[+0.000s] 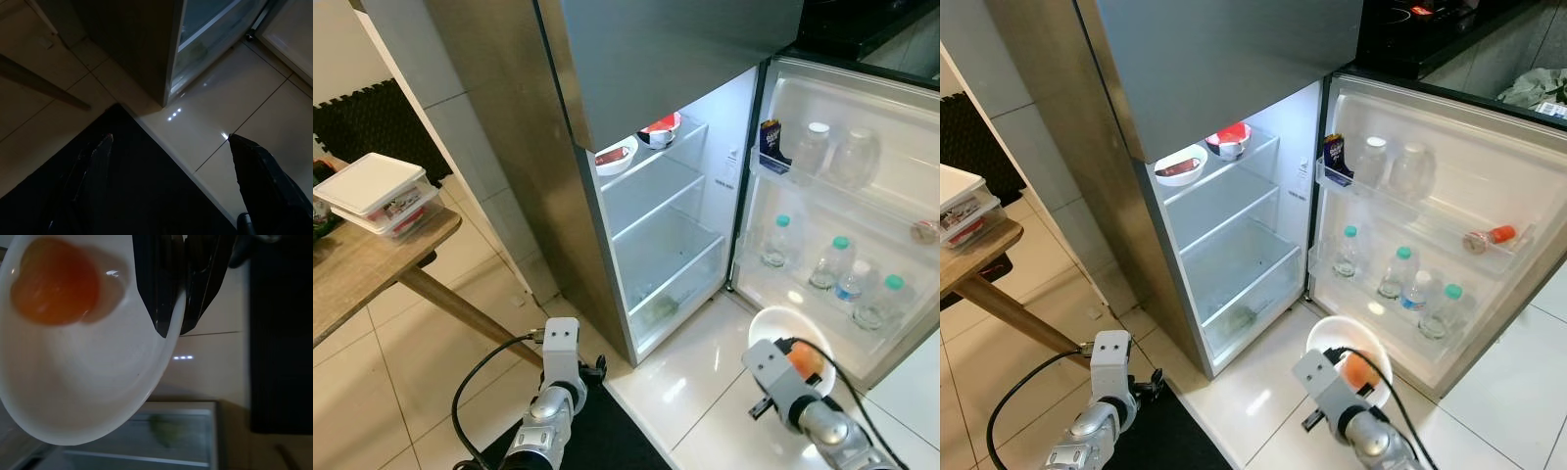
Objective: Restocking fridge
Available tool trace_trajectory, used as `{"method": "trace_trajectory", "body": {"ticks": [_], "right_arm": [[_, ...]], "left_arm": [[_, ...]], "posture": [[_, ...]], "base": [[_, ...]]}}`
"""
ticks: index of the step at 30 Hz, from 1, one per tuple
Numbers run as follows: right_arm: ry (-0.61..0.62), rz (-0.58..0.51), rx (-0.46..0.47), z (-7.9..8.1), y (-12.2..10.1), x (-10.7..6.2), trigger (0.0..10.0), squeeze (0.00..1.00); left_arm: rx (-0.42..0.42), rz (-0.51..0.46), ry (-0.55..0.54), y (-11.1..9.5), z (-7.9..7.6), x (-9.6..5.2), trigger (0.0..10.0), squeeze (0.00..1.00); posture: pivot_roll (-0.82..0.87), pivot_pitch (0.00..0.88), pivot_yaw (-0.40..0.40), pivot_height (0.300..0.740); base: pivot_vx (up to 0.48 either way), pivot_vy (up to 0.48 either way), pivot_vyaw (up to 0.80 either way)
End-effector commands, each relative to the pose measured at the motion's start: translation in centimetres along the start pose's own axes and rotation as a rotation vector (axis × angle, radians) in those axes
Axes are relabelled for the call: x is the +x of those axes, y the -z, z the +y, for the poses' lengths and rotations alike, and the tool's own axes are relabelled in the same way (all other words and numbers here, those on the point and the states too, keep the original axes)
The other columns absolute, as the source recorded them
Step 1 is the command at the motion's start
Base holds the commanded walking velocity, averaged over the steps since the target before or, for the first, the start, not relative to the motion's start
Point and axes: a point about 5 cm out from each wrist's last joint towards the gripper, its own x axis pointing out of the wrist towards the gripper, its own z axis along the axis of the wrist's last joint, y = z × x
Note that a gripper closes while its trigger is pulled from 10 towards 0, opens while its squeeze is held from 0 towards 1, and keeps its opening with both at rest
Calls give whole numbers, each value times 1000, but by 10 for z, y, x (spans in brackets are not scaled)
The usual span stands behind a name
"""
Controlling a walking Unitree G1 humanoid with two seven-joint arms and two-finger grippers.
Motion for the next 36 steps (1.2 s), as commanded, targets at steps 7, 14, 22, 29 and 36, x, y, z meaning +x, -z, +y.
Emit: {"method": "trace_trajectory", "body": {"ticks": [7,14,22,29,36], "right_arm": [[-40,-26,15,14,-4,1,10000,0],[-51,-25,8,15,-5,1,10000,0],[-55,-25,-6,14,-5,1,10000,0],[-53,-24,-8,15,-5,1,10000,0],[-49,-22,-4,16,-4,0,10000,0]], "left_arm": [[25,38,-6,10,5,-3,10000,0],[30,40,-2,11,5,-3,10000,0],[35,41,-1,12,5,-4,10000,0],[59,44,10,13,4,-5,10000,0],[91,45,26,12,2,-4,10000,0]], "posture": [[-90,109,100,740],[-88,102,101,740],[-90,87,96,740],[-89,85,98,740],[-89,83,103,740]], "base": [[0,0,686],[0,0,800],[0,0,800],[0,0,800],[0,0,800]]}}
